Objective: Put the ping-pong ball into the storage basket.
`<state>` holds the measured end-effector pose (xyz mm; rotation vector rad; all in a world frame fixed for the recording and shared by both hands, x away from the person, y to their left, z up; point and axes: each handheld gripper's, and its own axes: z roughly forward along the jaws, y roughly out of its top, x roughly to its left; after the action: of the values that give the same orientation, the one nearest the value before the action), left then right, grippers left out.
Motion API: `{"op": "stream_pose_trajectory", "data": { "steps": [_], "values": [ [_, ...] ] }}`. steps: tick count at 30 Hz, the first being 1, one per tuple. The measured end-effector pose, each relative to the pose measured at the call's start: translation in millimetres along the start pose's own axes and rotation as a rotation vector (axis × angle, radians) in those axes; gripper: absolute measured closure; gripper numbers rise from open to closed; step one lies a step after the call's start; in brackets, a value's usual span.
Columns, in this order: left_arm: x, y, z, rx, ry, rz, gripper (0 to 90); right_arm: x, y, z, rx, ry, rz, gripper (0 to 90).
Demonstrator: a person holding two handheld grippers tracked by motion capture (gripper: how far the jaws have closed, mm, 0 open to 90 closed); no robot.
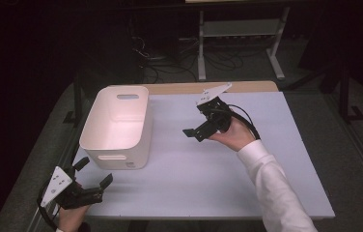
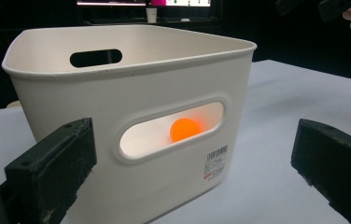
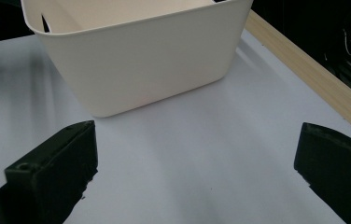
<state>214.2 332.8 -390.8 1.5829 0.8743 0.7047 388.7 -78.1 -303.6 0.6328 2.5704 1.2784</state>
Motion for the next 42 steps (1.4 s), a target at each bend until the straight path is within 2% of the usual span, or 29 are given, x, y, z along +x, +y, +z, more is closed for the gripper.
{"op": "stream_pose_trajectory", "data": {
  "steps": [1,7,8,10,12,16,25,27,34,36,37,42],
  "values": [
    [0.0,0.1,-0.4,0.005,0.002,0.001,0.0,1.7,-0.6,-1.5,0.001,0.003,0.019,0.0],
    [-0.1,0.3,-0.5,0.007,0.002,0.001,0.0,4.9,-9.5,-6.3,-0.007,0.003,-0.001,0.0],
    [-0.2,0.3,-0.3,0.006,0.002,0.001,0.0,5.6,-11.0,-7.3,-0.01,0.004,0.008,0.0],
    [-0.3,0.3,-0.3,0.007,0.003,0.003,0.0,4.5,-14.3,-8.7,-0.011,-0.009,-0.007,0.0],
    [-0.2,0.3,-0.3,0.007,0.004,0.003,0.0,5.4,-17.0,-10.4,-0.014,-0.004,0.015,0.0],
    [-0.1,0.2,-0.2,0.012,0.008,0.007,0.0,8.0,-23.3,-10.4,-0.013,-0.005,0.027,0.0],
    [-0.6,0.2,-0.2,0.005,0.007,0.011,0.0,10.2,-40.3,-13.8,-0.03,-0.009,0.035,0.0],
    [-0.8,0.0,-0.2,0.007,0.008,0.009,0.0,11.4,-43.0,-15.0,-0.037,-0.001,0.058,0.0],
    [-0.7,-0.1,0.0,0.014,0.011,0.012,0.0,13.6,-55.7,-21.6,-0.047,-0.007,0.063,0.0],
    [-0.1,0.0,-1.2,0.029,0.014,0.026,0.0,13.1,-59.2,-23.6,-0.055,-0.011,0.065,0.0],
    [-1.1,-0.1,-0.4,0.017,0.013,0.012,0.0,13.0,-61.0,-24.5,-0.058,-0.014,0.068,0.0],
    [-0.2,-0.1,-0.4,0.014,0.009,0.015,0.0,16.9,-68.5,-29.0,-0.063,-0.021,0.067,0.0]
  ]
}}
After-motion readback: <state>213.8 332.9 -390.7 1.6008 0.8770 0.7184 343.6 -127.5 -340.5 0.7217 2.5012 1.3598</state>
